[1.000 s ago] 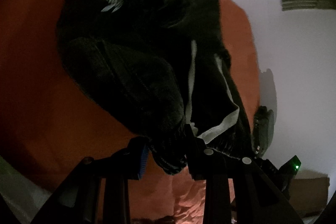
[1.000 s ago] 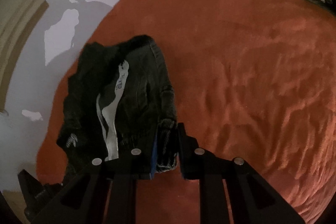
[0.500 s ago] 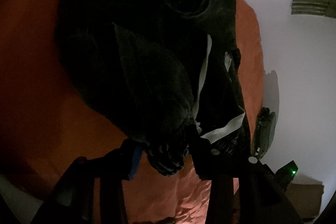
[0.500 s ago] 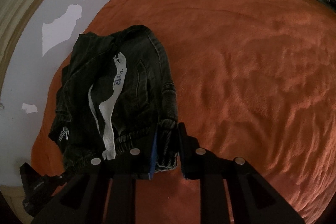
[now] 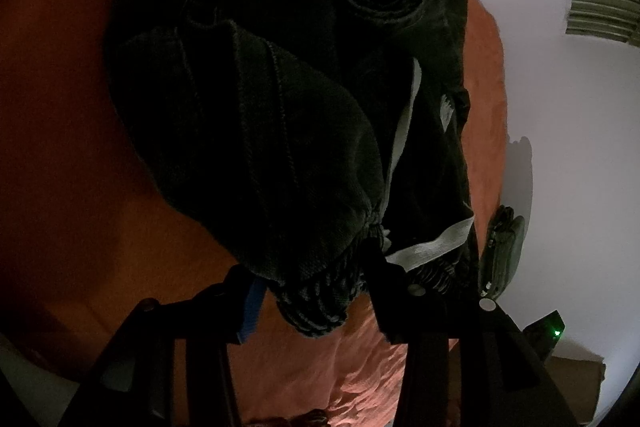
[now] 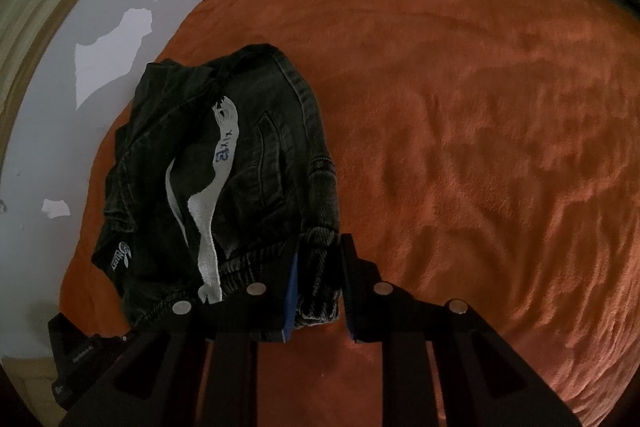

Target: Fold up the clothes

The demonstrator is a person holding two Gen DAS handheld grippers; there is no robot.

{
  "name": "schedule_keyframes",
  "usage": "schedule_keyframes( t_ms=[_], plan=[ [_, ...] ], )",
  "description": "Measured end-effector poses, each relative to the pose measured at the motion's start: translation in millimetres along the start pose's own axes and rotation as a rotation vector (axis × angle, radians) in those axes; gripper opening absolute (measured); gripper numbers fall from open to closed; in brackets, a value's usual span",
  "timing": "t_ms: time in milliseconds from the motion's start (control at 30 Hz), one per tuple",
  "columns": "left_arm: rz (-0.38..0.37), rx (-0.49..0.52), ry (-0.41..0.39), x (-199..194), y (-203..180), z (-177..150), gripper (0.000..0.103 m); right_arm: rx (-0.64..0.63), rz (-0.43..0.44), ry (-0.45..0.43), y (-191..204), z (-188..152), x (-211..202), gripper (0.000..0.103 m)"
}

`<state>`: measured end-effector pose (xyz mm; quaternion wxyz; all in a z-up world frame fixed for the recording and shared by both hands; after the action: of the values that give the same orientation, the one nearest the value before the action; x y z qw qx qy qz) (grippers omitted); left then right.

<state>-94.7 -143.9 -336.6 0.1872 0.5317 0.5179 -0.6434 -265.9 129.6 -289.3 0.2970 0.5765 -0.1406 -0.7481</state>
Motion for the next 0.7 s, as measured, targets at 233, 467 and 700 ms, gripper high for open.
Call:
schedule_keyframes(
  t_ms=[233,467,700],
  plan=[
    [0.005,-0.006,0.003,-2.7,3.3,-5.0,0.047,0.003,0.005,0.007,-4.4,-3.3,3.1,0.018],
    [0.010,0.000,0.001,-5.1,6.0,-7.6,0.047,-0.001,0.004,0.014,-7.1,-3.4,4.9,0.018],
    [0.015,-0.005,-0.001,-5.8,8.6,-9.6,0.047,-0.001,0.006,0.021,-10.4,-2.5,7.0,0.018]
  ],
)
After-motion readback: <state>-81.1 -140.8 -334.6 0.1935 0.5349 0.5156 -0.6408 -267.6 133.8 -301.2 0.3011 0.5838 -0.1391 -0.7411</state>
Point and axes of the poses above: each gripper's, at about its wrist camera, not at the fingertips, and x roughly the way its jaws point, y to its left, z to its top, the point moved 5 cm from there along x, roughly the way its jaws point, and after that the axes turned 14 degrees about z, right-handed, at the moved point
